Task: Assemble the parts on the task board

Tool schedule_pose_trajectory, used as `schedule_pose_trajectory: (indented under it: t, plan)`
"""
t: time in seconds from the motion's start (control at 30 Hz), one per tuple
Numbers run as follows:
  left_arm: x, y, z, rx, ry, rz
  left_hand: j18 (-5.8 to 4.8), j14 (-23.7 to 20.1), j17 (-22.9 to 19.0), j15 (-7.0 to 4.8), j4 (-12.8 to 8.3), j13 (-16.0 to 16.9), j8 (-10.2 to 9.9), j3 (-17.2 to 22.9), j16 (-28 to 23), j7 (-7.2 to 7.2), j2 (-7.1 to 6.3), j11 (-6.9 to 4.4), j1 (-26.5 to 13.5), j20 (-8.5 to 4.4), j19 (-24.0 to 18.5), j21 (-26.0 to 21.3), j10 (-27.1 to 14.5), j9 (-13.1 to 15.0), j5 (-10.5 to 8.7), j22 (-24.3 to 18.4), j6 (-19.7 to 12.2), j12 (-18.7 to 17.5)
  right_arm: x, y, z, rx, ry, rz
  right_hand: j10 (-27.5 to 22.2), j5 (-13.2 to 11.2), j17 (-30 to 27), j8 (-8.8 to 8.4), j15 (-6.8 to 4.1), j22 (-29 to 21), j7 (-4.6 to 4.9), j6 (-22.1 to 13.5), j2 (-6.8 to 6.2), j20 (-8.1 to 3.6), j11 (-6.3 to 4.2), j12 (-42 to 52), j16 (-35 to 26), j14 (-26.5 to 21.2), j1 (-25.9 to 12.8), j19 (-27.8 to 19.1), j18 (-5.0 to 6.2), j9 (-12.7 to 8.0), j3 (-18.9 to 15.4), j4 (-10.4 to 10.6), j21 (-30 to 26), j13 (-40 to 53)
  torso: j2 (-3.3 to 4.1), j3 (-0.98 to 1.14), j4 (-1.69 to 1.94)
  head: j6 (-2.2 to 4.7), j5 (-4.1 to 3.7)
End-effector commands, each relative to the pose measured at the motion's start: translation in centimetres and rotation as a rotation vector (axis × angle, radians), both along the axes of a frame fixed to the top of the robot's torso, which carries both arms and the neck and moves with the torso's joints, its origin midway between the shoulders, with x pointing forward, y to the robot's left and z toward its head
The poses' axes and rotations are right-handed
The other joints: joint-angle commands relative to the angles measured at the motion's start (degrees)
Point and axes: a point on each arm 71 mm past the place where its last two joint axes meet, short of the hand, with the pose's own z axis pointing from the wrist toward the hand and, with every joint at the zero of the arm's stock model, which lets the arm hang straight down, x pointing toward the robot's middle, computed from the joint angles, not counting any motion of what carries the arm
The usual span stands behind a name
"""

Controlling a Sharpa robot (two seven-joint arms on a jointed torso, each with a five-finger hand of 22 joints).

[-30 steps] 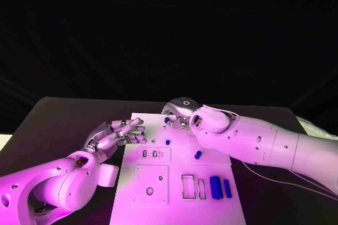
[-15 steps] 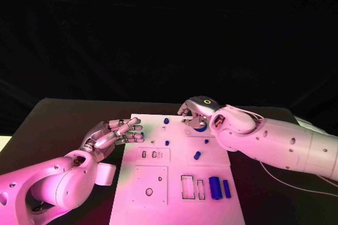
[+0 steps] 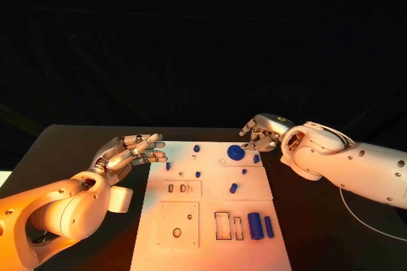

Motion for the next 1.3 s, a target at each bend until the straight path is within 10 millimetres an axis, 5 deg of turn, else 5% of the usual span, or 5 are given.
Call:
schedule_pose_trajectory:
  t: [0.03,0.23,0.5,1.3]
  plan:
    - [0.1,0.1,0.3,-0.006,-0.029,-0.017,0.49,-0.4,0.0,0.03,-0.2,-0.1,-0.2,0.0,-0.2,0.18,0.00,0.16,0.4,0.15,-0.4,-0.3,-0.2,-0.1,0.29,-0.1,-0.1,-0.2,0.3,-0.6,-0.8,-0.024,0.098,-0.045,-0.5,0.3,5.1,0.03,-0.25,1.9,-0.13,-0.6,0.42,-0.02,-0.16,2.9,4.3,2.7,1.2,0.6,-0.71,0.1,-2.1,0.9,1.2,3.8,-0.26,0.23,-0.07,-0.08,-0.06]
    - [0.3,0.3,0.2,-0.002,-0.024,-0.007,0.49,-0.4,0.1,0.04,-0.2,-0.1,-0.3,0.0,-0.2,0.19,-0.03,0.17,0.3,0.16,-0.4,-0.3,-0.2,-0.1,0.28,-0.1,-0.1,-0.2,0.7,0.0,-1.5,-0.063,0.123,-0.045,-5.3,0.4,12.4,0.05,0.20,3.3,0.26,-1.9,1.70,0.48,0.24,11.0,10.1,2.1,4.6,0.2,-0.84,0.2,-7.9,4.9,2.3,15.9,-0.11,0.15,-0.01,-0.14,0.07]
    - [0.6,0.7,0.1,-0.004,-0.009,0.001,0.49,-0.4,0.1,0.07,-0.2,-0.1,-0.3,0.0,-0.3,0.23,0.00,0.20,0.3,0.19,-0.4,-0.4,-0.3,-0.1,0.28,-0.1,-0.1,-0.3,1.1,1.1,-2.4,-0.091,0.121,-0.032,-5.8,-0.7,17.5,0.09,0.52,3.7,0.56,-2.6,2.12,0.78,0.54,20.2,13.6,2.3,6.8,0.1,-0.84,0.2,-10.6,7.6,2.8,26.7,-0.12,0.03,0.02,-0.30,0.12]
    - [0.6,0.5,-0.1,0.003,0.012,0.004,0.50,-0.4,0.3,0.15,-0.3,-0.1,-0.5,0.3,-0.5,0.33,0.33,0.30,0.4,0.27,-0.5,-0.4,-0.5,-0.1,0.33,-0.1,-0.3,-0.4,1.9,2.9,-3.3,-0.146,0.104,-0.009,-5.9,0.0,18.9,0.85,0.39,4.5,0.33,-0.8,4.06,0.74,0.32,24.4,14.4,2.3,9.1,0.2,-0.94,0.6,-9.6,8.3,3.2,32.1,-0.06,0.05,0.13,-0.61,0.28]
